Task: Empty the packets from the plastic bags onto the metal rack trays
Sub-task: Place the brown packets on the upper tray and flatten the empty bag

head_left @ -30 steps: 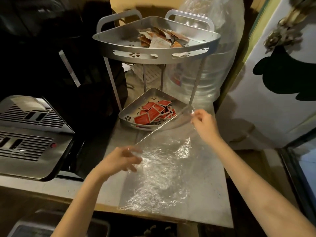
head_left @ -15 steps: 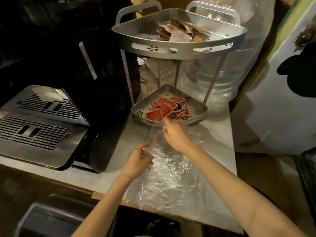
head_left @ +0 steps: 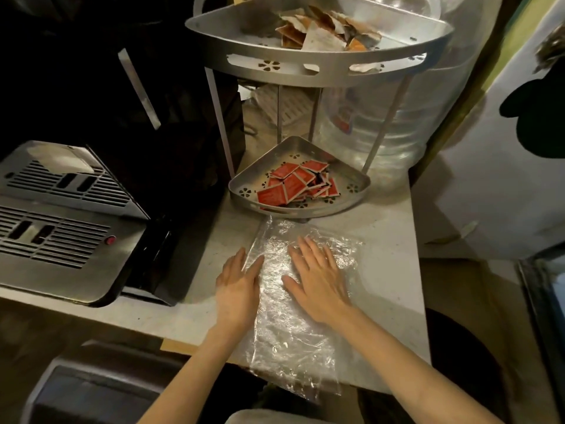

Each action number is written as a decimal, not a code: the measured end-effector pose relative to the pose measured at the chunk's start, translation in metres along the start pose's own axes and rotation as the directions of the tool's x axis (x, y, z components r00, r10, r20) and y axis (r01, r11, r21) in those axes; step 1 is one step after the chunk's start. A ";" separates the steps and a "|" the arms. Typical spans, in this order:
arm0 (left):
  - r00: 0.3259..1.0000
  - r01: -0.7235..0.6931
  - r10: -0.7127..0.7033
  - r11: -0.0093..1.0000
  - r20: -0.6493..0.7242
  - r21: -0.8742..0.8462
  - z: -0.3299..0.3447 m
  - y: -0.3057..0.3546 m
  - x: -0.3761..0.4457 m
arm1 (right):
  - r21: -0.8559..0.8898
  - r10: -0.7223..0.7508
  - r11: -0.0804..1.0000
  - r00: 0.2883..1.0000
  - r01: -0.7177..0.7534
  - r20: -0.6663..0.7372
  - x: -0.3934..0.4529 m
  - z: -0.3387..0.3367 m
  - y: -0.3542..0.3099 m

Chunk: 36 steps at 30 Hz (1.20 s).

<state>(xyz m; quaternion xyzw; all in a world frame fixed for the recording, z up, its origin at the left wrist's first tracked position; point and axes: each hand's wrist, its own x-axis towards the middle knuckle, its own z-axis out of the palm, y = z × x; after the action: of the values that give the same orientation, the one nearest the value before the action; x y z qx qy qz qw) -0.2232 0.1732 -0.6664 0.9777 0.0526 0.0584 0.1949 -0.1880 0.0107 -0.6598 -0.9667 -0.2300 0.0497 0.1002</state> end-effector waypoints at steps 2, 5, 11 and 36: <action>0.999 0.001 -0.001 1.000 0.034 -0.010 0.001 0.000 0.000 | 0.005 -0.010 1.000 1.000 0.010 0.027 0.001 0.002 0.003; 0.998 0.011 -0.010 1.000 0.059 -0.021 -0.001 0.000 -0.003 | 0.089 -0.009 0.996 0.997 0.003 0.071 0.002 0.006 0.007; 0.985 0.058 -0.047 0.997 0.164 -0.060 -0.013 0.004 0.000 | 0.532 0.216 0.843 0.958 -0.084 -0.191 -0.008 -0.020 0.017; 0.939 0.303 -0.185 0.841 0.288 -0.448 -0.028 0.009 -0.002 | 0.510 0.532 0.724 0.847 -0.464 0.015 -0.081 -0.019 0.009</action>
<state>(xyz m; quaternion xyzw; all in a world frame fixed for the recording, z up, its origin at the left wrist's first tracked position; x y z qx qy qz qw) -0.2283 0.1750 -0.6369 0.8820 0.1378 -0.0711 0.4449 -0.2532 -0.0374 -0.6393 -0.9347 0.0663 0.0680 0.3424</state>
